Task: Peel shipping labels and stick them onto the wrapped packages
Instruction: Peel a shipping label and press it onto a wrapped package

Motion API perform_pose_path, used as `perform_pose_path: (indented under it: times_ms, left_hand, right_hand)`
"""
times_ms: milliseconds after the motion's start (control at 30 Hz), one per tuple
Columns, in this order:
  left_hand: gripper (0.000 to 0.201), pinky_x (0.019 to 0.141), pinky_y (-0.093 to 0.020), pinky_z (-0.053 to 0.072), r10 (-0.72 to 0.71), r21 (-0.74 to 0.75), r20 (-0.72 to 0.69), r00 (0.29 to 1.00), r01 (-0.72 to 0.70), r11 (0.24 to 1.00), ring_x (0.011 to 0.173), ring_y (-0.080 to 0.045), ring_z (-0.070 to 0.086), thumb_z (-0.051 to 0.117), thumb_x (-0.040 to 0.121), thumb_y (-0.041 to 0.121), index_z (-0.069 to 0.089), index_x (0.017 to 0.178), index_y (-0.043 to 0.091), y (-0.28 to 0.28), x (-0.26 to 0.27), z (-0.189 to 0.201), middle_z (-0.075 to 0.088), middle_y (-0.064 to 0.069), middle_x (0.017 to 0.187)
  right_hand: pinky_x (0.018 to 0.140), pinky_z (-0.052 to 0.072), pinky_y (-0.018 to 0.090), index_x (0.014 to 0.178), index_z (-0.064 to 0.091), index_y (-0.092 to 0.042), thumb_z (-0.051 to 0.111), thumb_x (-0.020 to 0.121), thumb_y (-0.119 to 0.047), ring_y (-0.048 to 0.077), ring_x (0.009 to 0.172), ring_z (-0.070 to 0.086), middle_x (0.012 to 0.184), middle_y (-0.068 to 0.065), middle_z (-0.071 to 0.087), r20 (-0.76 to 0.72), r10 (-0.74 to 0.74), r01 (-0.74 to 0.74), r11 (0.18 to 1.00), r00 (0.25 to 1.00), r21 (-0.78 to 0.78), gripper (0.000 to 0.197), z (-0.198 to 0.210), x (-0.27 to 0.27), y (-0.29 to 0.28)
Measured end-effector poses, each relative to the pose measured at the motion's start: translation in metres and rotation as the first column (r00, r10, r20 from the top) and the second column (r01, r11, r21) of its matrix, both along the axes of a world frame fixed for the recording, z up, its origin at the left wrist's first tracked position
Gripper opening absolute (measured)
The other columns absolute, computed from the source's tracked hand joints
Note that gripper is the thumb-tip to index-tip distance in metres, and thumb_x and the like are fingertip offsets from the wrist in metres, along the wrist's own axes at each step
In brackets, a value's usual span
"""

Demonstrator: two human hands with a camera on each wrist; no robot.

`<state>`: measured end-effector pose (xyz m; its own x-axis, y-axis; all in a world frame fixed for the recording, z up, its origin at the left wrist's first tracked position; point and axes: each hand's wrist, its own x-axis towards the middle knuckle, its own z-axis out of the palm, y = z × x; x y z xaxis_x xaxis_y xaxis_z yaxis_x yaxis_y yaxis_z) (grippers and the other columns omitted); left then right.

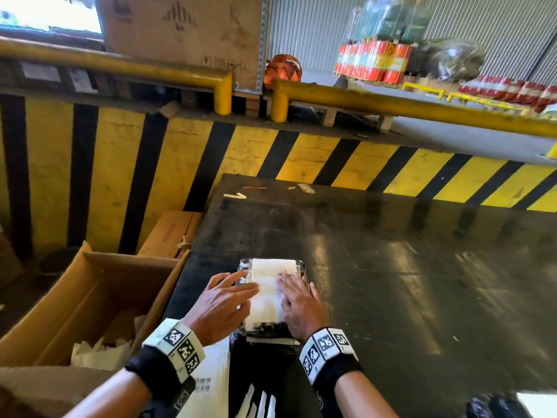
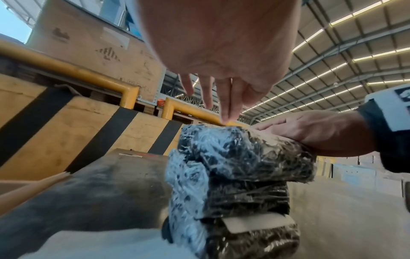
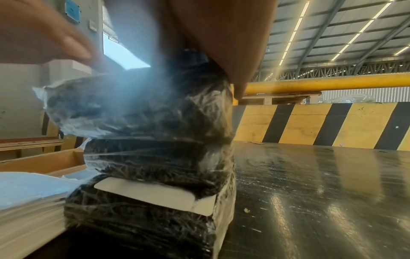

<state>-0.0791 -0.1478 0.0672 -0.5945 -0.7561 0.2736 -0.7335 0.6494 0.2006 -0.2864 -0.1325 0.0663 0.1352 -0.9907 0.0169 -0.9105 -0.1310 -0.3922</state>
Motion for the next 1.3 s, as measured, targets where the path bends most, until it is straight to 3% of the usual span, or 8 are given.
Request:
perform_pose_path:
  times_ms: [133,300,433,567,700,900,1167,1300]
  left_hand:
    - [0.059,0.116,-0.042,0.006,-0.057,0.058,0.068,0.996,0.053,0.997,0.144,-0.015,0.013,0.016,0.089,0.042,0.046,0.137,0.029,-0.013,-0.033,-0.003,0.039,0.012,0.147]
    - [0.073,0.115,-0.043,-0.012,0.030,0.137,0.096,0.995,-0.044,0.990,0.146,-0.010,0.007,-0.003,0.080,0.051,0.036,0.141,0.038,-0.022,-0.011,-0.003,0.031,0.020,0.149]
    - [0.080,0.119,-0.045,-0.004,0.063,0.151,0.121,0.991,-0.081,0.985,0.145,-0.010,0.012,-0.006,0.077,0.054,0.043,0.138,0.037,-0.031,0.006,0.006,0.036,0.017,0.148]
    - [0.070,0.114,-0.031,0.009,0.008,0.077,0.039,0.999,-0.011,0.997,0.140,-0.009,0.030,0.008,0.082,0.050,0.060,0.124,0.029,-0.038,-0.005,0.019,0.051,0.009,0.139]
    - [0.050,0.118,-0.038,-0.001,-0.030,0.151,0.109,0.994,0.013,0.989,0.145,-0.007,0.008,0.019,0.096,0.035,0.046,0.137,0.028,-0.043,-0.037,0.018,0.035,0.016,0.149]
    - [0.082,0.116,-0.049,-0.011,0.052,0.194,0.184,0.982,-0.088,0.977,0.146,-0.009,0.000,-0.011,0.075,0.054,0.025,0.146,0.036,-0.044,-0.012,0.006,0.017,0.020,0.154]
    - [0.093,0.119,-0.041,0.002,0.122,0.114,0.182,0.976,-0.144,0.983,0.144,-0.006,0.015,-0.010,0.070,0.064,0.048,0.135,0.032,-0.059,-0.019,0.023,0.040,0.018,0.145]
    - [0.100,0.118,-0.039,0.005,0.042,0.161,0.201,0.979,-0.075,0.984,0.145,-0.007,0.008,-0.016,0.070,0.077,0.040,0.140,0.034,-0.065,-0.048,0.021,0.033,0.018,0.150]
  right_hand:
    - [0.117,-0.004,0.034,0.149,0.023,-0.028,0.025,0.103,-0.025,0.005,0.146,0.002,0.158,-0.016,0.012,0.003,-0.015,0.015,1.000,1.000,-0.008,0.046,0.001,0.000,0.001]
    - [0.117,-0.004,0.035,0.150,0.021,-0.027,0.025,0.102,-0.024,0.005,0.146,0.000,0.158,-0.015,0.008,-0.016,0.001,-0.001,0.999,1.000,0.032,0.048,0.002,0.000,-0.001]
    - [0.117,-0.006,0.035,0.150,0.020,-0.027,0.025,0.102,-0.023,0.006,0.146,-0.001,0.159,-0.014,0.006,-0.012,0.003,-0.003,0.999,1.000,0.043,0.049,0.003,0.000,-0.002]
    - [0.117,-0.005,0.037,0.150,0.020,-0.028,0.025,0.102,-0.025,0.007,0.146,0.000,0.159,-0.014,0.007,-0.004,-0.003,0.003,0.999,1.000,0.040,0.048,0.002,0.000,-0.002]
    - [0.117,-0.005,0.037,0.150,0.017,-0.027,0.023,0.103,-0.029,0.009,0.147,-0.001,0.159,-0.012,0.007,0.003,0.000,0.000,0.999,1.000,0.054,0.048,0.005,-0.001,-0.002]
    - [0.117,-0.005,0.036,0.150,0.018,-0.028,0.024,0.102,-0.023,0.006,0.146,-0.001,0.159,-0.015,0.007,-0.007,0.005,-0.005,0.999,1.000,0.036,0.049,0.003,0.000,-0.004]
    - [0.117,-0.004,0.038,0.150,0.019,-0.027,0.024,0.102,-0.024,0.008,0.147,-0.001,0.159,-0.013,0.007,0.003,0.008,-0.008,0.999,1.000,0.051,0.048,0.005,-0.001,-0.003]
    - [0.117,-0.004,0.040,0.150,0.015,-0.027,0.016,0.099,-0.040,0.010,0.147,-0.001,0.159,-0.012,0.007,-0.003,0.017,-0.016,0.998,1.000,0.066,0.052,0.001,-0.004,-0.006]
